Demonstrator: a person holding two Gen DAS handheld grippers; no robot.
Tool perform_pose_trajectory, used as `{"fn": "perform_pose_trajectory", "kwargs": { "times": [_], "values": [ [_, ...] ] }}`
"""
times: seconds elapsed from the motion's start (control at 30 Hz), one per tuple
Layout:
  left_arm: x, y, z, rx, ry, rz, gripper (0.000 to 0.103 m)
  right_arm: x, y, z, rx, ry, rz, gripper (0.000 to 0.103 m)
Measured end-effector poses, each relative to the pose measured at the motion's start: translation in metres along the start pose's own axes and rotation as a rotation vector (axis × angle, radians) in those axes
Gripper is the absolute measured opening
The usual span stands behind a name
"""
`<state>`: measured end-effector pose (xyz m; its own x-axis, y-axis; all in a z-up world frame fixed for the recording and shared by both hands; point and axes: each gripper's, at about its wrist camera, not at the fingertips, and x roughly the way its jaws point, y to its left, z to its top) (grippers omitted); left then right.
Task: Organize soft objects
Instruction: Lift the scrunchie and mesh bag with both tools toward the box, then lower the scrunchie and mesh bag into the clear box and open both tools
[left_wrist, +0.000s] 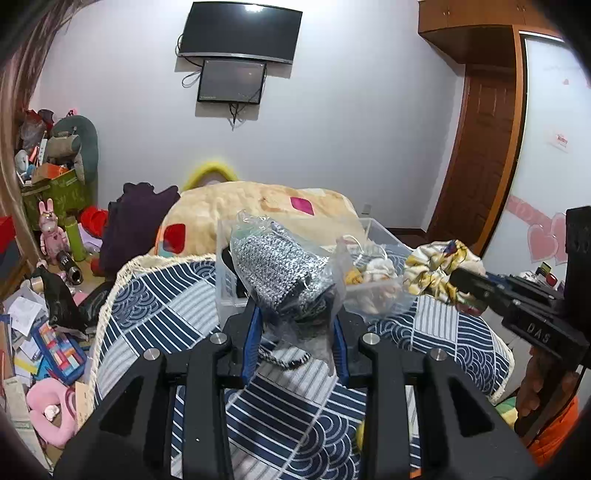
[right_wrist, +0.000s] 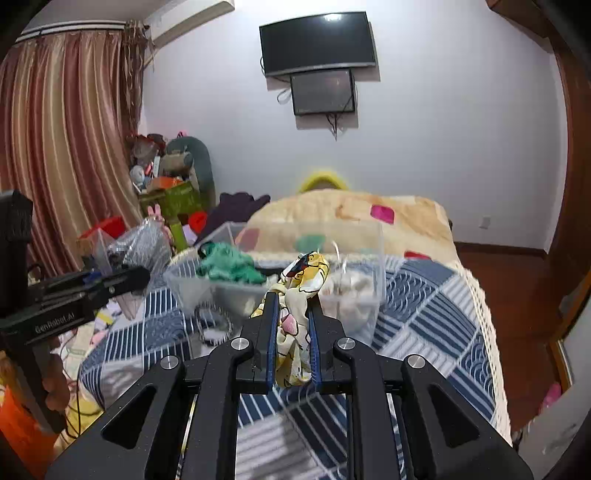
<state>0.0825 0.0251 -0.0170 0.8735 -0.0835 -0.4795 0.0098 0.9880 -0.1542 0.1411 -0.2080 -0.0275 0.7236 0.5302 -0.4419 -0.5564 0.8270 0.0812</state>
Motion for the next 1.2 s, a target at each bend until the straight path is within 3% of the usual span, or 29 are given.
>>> {"fn": "perform_pose_trajectory", "kwargs": {
  "times": [0.2, 0.57, 0.83, 1.2],
  "values": [
    [0.004, -0.002, 0.014, 0.019, -0.029, 0.011, 0.033, 0.007, 0.004, 0.019, -0.018, -0.05, -0.006, 0.013],
    [0.04, -0.014, 0.034, 0.016, -0.005, -0.055, 0.033, 0.03, 0.007, 0.037, -0.038, -0.068, -0.012, 0.013],
    [0.077, -0.022, 0.038, 0.052, 0.037, -0.036, 0.033, 0.056, 0.004, 0.035, -0.031, -0.025, -0.014, 0.013],
    [0.127, -0.014, 0.034, 0.015, 0.131, -0.059, 0.033, 0.088, 0.0, 0.022, -0.019, 0.07, -0.022, 0.013]
  ]
}}
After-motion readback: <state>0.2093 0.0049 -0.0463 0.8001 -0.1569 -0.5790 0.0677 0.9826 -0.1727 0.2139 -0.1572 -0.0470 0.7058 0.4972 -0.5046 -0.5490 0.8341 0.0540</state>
